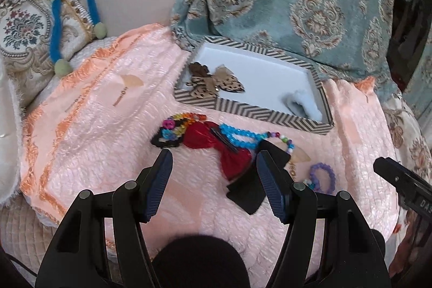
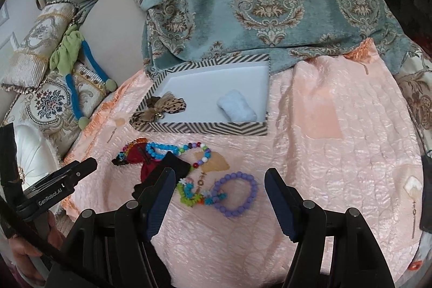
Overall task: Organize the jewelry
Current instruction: 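Grasp black velvet clip with left tool while right tool grasps purple bead bracelet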
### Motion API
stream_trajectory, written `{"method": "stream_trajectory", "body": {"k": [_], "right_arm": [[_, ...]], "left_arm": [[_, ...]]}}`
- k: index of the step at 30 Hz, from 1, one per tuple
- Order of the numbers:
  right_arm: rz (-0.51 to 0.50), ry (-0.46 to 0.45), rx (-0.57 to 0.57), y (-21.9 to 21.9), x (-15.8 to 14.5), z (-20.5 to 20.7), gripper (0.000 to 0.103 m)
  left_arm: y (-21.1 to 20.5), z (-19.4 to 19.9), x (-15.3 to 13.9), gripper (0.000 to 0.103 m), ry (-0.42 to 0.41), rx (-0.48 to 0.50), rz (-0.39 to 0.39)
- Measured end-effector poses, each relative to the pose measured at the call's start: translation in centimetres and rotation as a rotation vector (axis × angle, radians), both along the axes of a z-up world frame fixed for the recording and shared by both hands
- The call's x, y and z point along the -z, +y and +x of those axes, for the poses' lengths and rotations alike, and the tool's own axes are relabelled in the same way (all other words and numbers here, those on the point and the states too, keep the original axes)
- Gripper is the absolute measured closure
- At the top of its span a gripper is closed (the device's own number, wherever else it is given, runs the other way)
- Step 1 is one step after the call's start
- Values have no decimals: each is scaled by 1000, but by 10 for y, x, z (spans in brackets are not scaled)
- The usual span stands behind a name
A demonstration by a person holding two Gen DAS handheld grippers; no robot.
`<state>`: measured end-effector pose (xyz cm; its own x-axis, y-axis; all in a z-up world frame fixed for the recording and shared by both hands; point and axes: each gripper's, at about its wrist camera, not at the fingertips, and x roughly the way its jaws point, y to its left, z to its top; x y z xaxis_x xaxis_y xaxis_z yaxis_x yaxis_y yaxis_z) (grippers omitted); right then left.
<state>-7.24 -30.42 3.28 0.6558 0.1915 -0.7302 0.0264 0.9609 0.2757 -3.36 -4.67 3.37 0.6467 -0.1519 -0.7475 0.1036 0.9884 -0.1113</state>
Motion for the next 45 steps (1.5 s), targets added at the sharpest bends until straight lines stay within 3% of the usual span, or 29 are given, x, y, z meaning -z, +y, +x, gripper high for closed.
{"method": "stream_trajectory", "body": {"k": [5,15,18,27,30,31,33,34,36,38,45], "right_arm": [[-6,32,11,-7,11,2,37],[-12,82,-6,-7,41,13,37],[-17,119,-12,-7,54,20,50],[-31,190,-31,-8,87,38,51],[-47,204,-39,-6,95,44,63],[-56,197,-39,-6,95,46,69],[-72,193,-45,-4,95,50,82],[-72,197,-43,-5,97,52,89],[-48,192,-39,-8,98,54,93],[-13,178,-41,-11,94,52,94],[16,78,-55,-11,52,36,94]], "left_arm": [[-8,5,11,38,58,33,-22],[-33,14,46,37,143,107,6],[-43,19,57,37,168,141,22],[-56,36,85,37,231,177,50],[-57,41,92,38,253,176,21],[-57,42,94,40,258,177,7],[-57,45,98,59,267,180,-4],[-57,45,97,63,264,181,-1],[-57,44,95,79,250,185,-4],[-55,42,90,87,238,194,-15],[-48,30,60,90,172,209,-56]]}}
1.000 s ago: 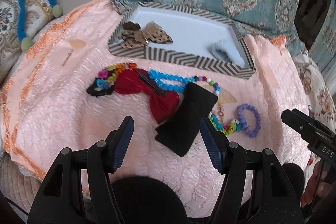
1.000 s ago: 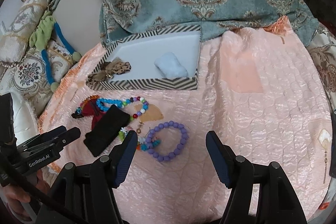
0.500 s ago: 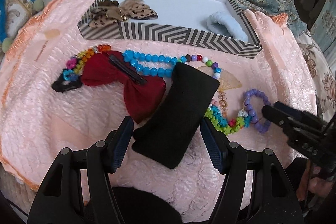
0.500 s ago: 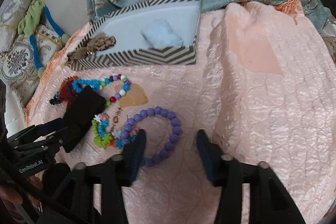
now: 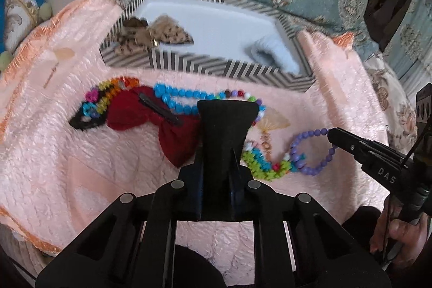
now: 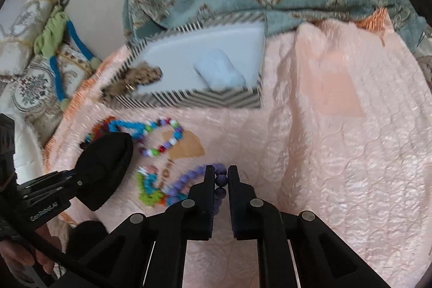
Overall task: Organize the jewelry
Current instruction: 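Grasp black velvet clip with left tool while right tool grasps purple bead bracelet, then place black clip in white tray with left tool while right tool drops purple bracelet there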
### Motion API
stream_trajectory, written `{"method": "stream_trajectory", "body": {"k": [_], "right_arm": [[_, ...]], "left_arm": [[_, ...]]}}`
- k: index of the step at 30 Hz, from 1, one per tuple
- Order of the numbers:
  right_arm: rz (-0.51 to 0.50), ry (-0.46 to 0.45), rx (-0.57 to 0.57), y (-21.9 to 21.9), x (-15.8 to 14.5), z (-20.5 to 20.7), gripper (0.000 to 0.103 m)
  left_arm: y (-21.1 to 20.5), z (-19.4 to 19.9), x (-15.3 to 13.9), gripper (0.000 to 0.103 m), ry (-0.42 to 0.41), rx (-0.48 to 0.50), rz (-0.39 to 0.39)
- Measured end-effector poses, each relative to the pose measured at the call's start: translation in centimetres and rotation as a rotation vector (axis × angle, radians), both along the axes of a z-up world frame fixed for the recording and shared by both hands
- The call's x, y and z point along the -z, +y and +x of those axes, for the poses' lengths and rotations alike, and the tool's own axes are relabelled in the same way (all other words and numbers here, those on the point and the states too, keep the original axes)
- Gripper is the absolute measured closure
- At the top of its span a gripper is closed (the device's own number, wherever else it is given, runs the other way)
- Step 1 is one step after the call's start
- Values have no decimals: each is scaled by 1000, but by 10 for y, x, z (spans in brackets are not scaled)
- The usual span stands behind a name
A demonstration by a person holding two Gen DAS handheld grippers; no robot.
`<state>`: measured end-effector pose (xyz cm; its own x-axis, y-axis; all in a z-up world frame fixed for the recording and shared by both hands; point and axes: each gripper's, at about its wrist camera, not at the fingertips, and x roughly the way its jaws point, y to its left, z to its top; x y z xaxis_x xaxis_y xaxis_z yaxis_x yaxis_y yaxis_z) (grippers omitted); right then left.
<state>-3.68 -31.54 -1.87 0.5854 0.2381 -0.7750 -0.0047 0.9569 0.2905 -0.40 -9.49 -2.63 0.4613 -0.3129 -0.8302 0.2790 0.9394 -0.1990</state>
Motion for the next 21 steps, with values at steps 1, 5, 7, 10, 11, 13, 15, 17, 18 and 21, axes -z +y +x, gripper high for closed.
{"method": "stream_trajectory", "body": {"k": [1,5,7,10,11,13,15,17,18,21], "right_arm": [[0,-15,-5,2,-7,-2,94],[-3,-74,-21,5,-34,-5,94],[-8,-97,-27,7,-45,-5,94],[-16,-116,-31,8,-57,-3,94],[-14,-120,-32,7,-61,-1,94],[-13,-130,-33,5,-67,-1,94],[-19,-141,-40,6,-74,1,94],[-29,-151,-49,8,-80,4,94],[-35,-154,-52,9,-82,5,94],[-50,-165,-60,11,-89,12,94]], "left_arm": [[1,-1,-4,90,-8,1,-4],[5,-6,-25,90,-56,-6,-14],[8,-6,-33,90,-74,-12,-16],[12,-6,-44,90,-100,-26,-18],[14,-6,-48,90,-110,-33,-17],[16,-4,-54,90,-122,-39,-17],[19,-2,-57,90,-134,-47,-11],[20,1,-61,90,-150,-59,0],[21,3,-62,90,-155,-64,4],[23,10,-66,90,-171,-75,21]]}}
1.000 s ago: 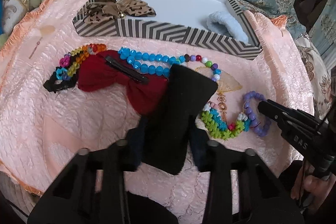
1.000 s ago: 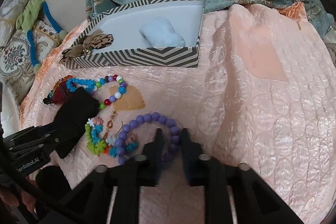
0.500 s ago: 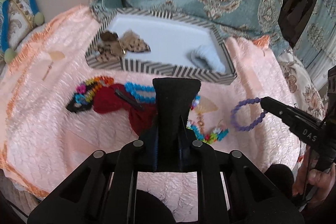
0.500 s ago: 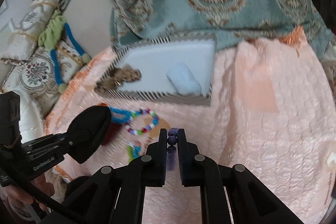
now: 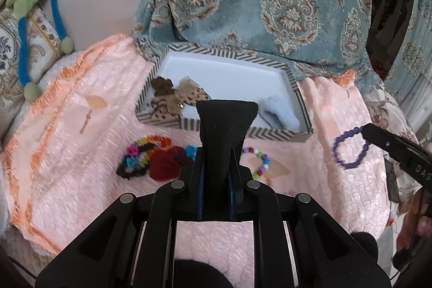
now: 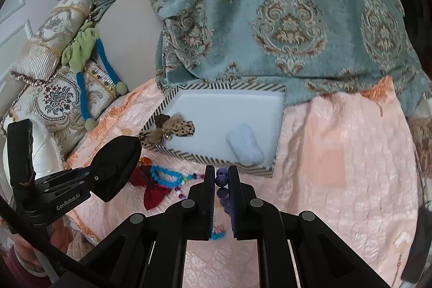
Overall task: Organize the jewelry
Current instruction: 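Place black clip in white tray with left tool while right tool drops purple bracelet there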
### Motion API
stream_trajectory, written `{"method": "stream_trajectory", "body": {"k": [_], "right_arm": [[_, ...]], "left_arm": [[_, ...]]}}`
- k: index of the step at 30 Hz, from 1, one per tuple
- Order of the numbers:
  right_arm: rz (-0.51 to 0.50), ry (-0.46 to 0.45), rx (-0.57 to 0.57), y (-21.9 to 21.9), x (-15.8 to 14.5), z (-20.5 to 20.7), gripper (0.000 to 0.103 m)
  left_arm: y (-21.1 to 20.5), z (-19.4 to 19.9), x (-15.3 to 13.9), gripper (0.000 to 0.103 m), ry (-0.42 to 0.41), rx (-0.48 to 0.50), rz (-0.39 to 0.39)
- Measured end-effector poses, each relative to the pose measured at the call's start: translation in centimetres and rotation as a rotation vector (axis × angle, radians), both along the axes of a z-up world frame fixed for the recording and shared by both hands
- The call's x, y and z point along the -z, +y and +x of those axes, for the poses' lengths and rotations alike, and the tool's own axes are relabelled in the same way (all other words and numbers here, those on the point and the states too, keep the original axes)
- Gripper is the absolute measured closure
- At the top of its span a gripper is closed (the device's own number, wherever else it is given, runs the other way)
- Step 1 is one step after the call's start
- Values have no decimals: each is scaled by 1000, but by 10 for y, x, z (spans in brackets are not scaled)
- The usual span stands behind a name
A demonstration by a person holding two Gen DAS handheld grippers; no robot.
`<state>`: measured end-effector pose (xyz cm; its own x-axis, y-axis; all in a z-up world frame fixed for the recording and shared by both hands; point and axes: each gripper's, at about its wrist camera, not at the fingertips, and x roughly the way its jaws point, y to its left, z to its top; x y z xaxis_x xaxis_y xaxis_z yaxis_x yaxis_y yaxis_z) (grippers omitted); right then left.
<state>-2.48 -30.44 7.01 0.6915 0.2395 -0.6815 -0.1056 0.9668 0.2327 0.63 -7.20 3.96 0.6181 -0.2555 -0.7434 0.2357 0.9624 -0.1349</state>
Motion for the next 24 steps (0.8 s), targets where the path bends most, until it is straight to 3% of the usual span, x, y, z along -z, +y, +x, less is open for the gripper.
{"method": "stream_trajectory", "body": {"k": [14,24], "right_arm": [[-51,11,-20,6,-1,49,94],[-56,37,-15,0,7,96,94]], "left_arm": [[2,49,-2,90,-25,-43,60],[10,107,6,90,34,-87,17]]}}
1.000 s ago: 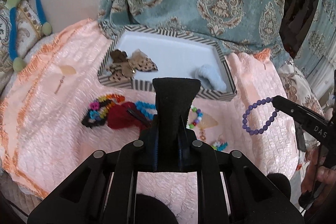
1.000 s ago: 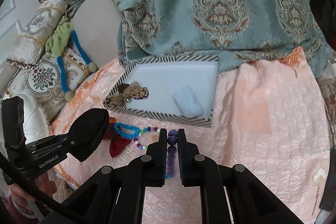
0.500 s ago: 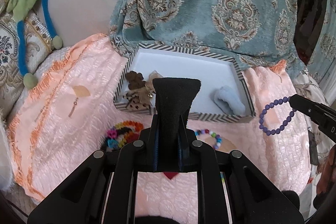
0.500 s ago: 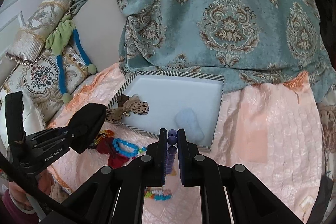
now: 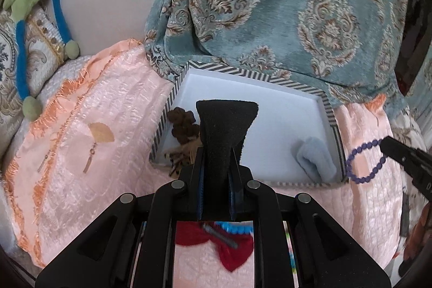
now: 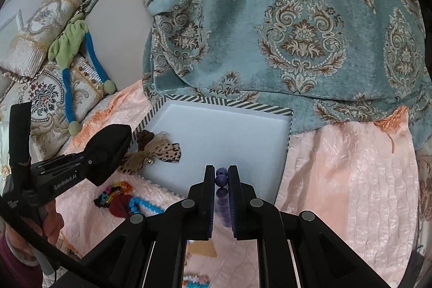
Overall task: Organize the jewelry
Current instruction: 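Place black clip in white tray with left tool while right tool drops purple bracelet there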
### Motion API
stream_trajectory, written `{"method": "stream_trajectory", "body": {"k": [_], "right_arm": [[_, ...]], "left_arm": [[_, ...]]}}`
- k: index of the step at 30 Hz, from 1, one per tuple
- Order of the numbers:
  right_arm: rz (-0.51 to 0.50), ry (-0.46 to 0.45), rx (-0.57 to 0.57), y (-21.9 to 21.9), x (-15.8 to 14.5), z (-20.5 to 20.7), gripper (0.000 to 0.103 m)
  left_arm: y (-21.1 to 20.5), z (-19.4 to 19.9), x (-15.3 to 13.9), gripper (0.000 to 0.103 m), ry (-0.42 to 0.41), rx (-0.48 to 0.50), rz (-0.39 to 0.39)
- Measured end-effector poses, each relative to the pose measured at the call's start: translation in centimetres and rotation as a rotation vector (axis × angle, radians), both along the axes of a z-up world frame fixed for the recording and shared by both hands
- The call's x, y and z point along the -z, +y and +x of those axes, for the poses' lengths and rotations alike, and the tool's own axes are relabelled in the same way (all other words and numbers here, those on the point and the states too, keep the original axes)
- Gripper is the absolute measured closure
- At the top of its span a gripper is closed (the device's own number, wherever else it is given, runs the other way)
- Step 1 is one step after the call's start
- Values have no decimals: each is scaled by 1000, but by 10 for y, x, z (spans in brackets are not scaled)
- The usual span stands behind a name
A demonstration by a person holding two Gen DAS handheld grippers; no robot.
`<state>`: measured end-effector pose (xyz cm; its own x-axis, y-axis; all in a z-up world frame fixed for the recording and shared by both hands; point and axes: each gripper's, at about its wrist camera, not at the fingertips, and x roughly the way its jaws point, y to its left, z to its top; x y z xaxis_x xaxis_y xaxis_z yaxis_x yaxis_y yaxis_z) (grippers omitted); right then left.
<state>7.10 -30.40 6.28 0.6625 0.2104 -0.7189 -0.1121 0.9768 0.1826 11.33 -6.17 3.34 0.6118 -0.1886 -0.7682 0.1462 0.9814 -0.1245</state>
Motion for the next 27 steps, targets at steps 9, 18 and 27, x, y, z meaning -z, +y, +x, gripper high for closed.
{"method": "stream_trajectory", "body": {"k": [9,18,27], "right_arm": [[56,40,14,-10,24,58,94],[29,103,65,-33,67,112,94],[-92,84,136,-48,92,138,94]], "left_arm": [[-12,67,14,90,33,-22,9],[-29,128,48,90,70,-30,69],[-27,159,85,90,128,-67,82]]}}
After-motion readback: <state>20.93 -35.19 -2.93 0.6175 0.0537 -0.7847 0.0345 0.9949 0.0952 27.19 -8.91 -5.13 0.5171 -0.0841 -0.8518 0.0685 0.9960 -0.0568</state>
